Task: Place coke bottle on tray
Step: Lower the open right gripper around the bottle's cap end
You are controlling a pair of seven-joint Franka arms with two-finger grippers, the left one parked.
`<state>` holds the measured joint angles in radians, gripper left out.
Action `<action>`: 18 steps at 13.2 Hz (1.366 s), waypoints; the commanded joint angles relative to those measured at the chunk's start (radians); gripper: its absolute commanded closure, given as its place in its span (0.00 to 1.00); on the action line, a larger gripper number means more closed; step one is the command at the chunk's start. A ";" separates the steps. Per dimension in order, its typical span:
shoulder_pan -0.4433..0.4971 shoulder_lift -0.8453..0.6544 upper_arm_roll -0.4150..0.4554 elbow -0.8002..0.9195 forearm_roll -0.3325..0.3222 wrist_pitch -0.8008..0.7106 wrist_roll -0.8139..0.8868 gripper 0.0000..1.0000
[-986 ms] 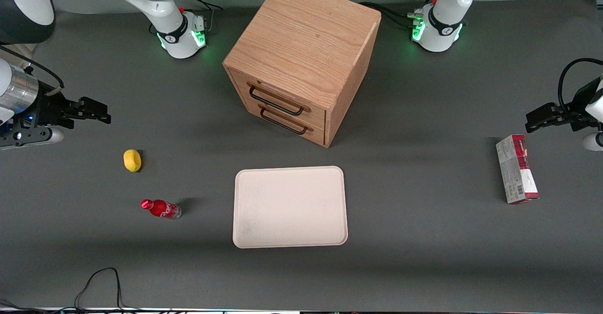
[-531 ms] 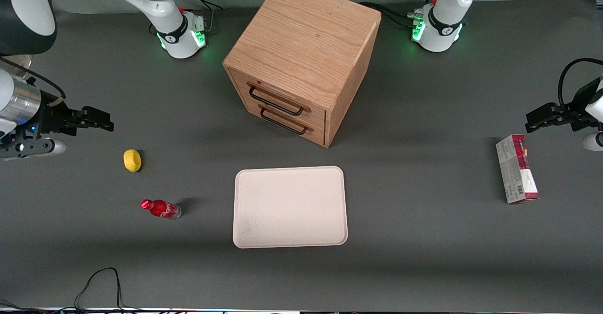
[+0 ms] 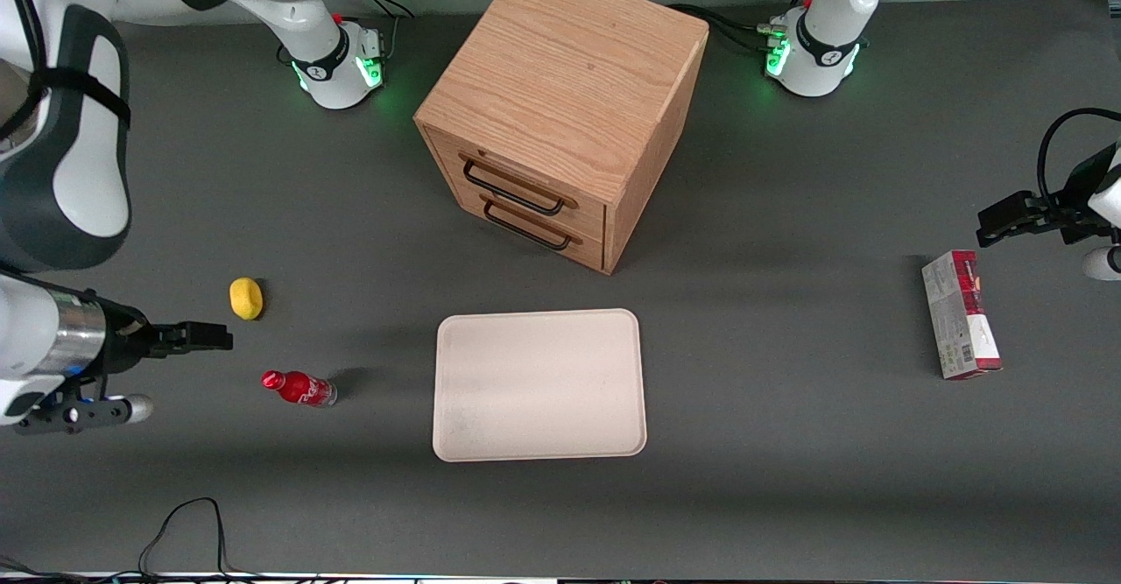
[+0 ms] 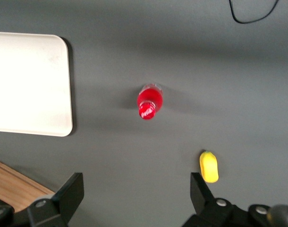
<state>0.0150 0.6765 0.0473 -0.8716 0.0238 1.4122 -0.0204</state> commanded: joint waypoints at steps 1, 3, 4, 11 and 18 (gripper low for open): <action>0.011 0.028 0.005 0.066 -0.005 -0.001 0.028 0.00; 0.026 0.064 0.002 0.057 -0.004 0.034 0.027 0.00; 0.028 0.089 0.003 0.049 -0.001 0.059 0.028 0.00; 0.028 0.097 0.000 -0.190 -0.007 0.303 0.013 0.00; 0.022 0.069 -0.006 -0.322 -0.048 0.323 0.000 0.00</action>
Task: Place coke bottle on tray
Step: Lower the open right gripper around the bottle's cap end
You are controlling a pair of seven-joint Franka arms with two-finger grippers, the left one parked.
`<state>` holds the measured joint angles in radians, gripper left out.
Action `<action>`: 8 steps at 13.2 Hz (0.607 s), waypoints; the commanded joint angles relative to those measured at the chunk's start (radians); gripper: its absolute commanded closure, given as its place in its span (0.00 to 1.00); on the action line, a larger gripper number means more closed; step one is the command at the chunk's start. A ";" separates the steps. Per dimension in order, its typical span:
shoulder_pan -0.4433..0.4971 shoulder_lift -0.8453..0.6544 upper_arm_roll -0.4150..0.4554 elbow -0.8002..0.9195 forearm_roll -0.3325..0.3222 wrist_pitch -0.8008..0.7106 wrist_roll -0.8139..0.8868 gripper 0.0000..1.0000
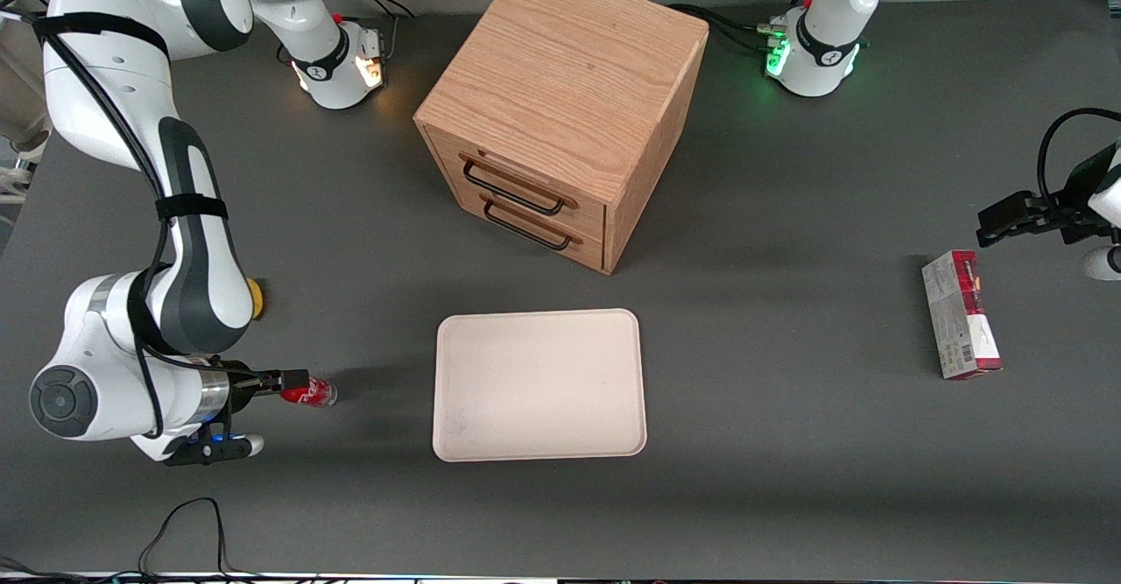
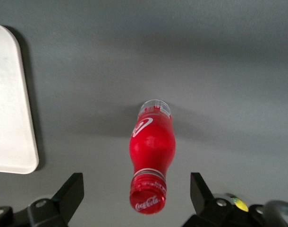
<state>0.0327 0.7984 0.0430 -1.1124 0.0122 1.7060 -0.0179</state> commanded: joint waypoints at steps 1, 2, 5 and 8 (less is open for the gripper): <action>0.003 -0.057 -0.002 -0.095 -0.041 0.029 -0.002 0.01; 0.001 -0.068 -0.002 -0.109 -0.041 0.030 -0.002 0.01; -0.002 -0.073 -0.002 -0.112 -0.041 0.032 -0.002 0.01; -0.004 -0.073 -0.002 -0.112 -0.041 0.034 -0.002 1.00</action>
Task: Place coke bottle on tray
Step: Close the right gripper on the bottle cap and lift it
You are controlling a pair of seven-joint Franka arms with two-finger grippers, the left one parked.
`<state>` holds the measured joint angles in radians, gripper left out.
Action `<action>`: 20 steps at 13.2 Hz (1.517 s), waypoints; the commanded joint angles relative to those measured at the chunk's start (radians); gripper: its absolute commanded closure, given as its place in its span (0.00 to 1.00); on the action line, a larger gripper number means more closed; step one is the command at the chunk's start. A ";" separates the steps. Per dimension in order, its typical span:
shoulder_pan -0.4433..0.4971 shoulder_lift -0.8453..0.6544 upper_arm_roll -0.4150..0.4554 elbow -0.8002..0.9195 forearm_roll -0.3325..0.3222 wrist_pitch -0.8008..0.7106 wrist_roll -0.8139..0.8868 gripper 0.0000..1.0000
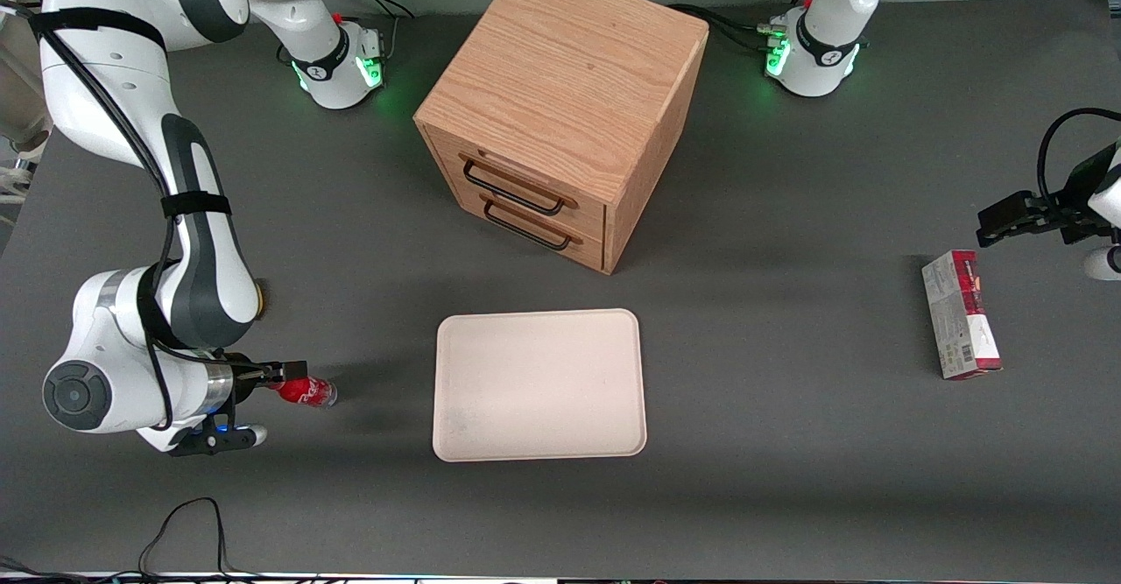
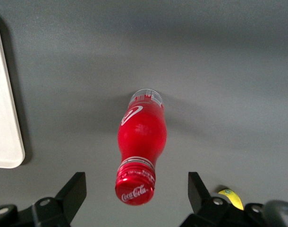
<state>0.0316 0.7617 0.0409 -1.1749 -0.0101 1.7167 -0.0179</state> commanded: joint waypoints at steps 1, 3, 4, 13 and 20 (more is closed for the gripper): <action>-0.001 -0.036 0.001 -0.049 -0.019 0.023 0.000 1.00; -0.001 -0.036 0.001 -0.049 -0.019 0.023 0.000 1.00; -0.001 -0.036 0.001 -0.049 -0.019 0.023 0.000 1.00; 0.001 -0.158 0.002 -0.043 -0.017 -0.076 0.009 1.00; -0.001 -0.529 -0.001 -0.245 -0.011 -0.303 -0.002 1.00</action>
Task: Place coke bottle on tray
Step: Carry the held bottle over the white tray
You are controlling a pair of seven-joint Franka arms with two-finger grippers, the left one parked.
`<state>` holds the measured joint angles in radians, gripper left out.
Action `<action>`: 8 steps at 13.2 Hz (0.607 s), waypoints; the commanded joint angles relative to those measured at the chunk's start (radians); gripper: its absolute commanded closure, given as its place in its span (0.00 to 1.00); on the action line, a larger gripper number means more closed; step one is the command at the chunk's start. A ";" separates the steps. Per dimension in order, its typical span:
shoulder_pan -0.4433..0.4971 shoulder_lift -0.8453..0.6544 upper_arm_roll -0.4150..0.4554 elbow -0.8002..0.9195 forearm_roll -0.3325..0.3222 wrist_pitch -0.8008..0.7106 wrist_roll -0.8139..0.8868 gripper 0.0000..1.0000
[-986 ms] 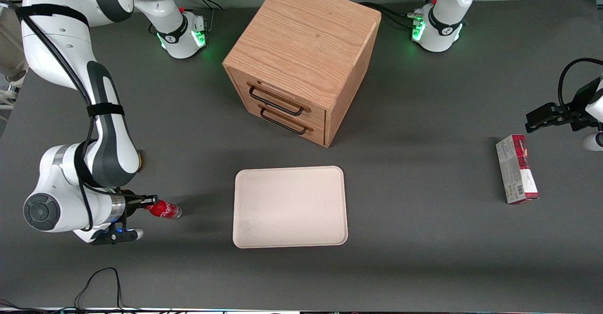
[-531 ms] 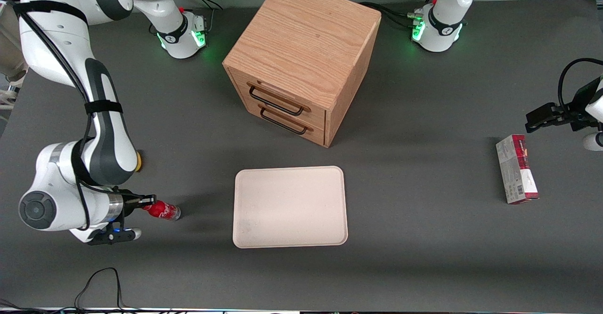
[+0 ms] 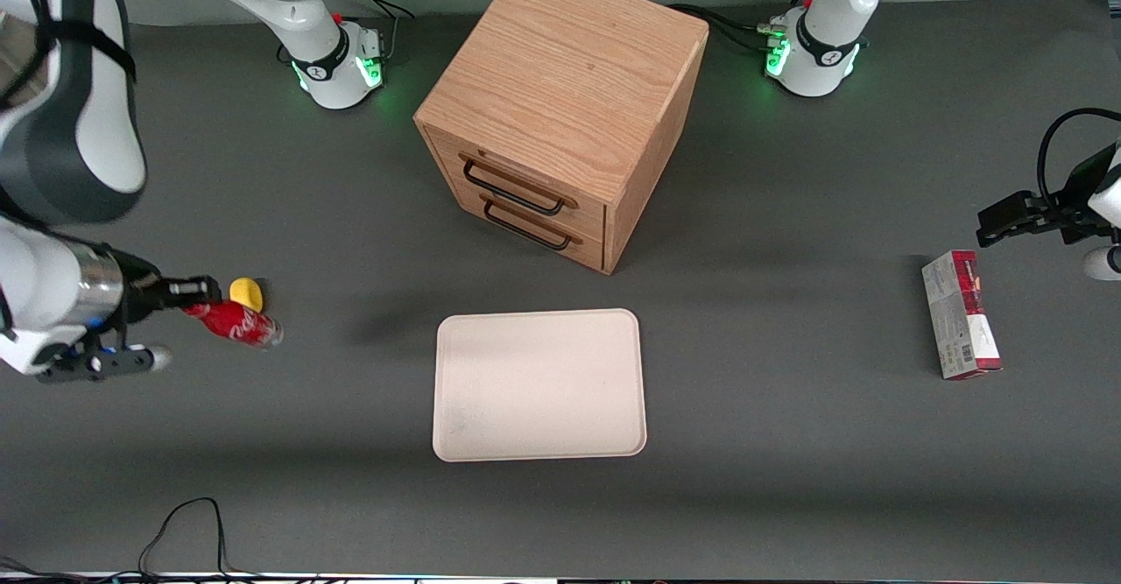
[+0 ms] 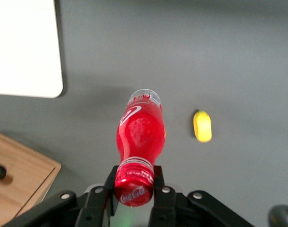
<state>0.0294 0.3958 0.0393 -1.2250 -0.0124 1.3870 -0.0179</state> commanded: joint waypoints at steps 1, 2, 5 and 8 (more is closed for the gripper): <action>0.001 -0.249 0.001 -0.293 -0.011 0.046 -0.007 1.00; 0.001 -0.332 0.001 -0.392 -0.009 0.081 -0.032 1.00; 0.003 -0.428 -0.007 -0.527 -0.012 0.141 -0.039 1.00; 0.003 -0.419 -0.007 -0.513 -0.014 0.139 -0.033 1.00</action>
<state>0.0298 -0.0067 0.0380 -1.7199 -0.0124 1.5004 -0.0309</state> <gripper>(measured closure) 0.696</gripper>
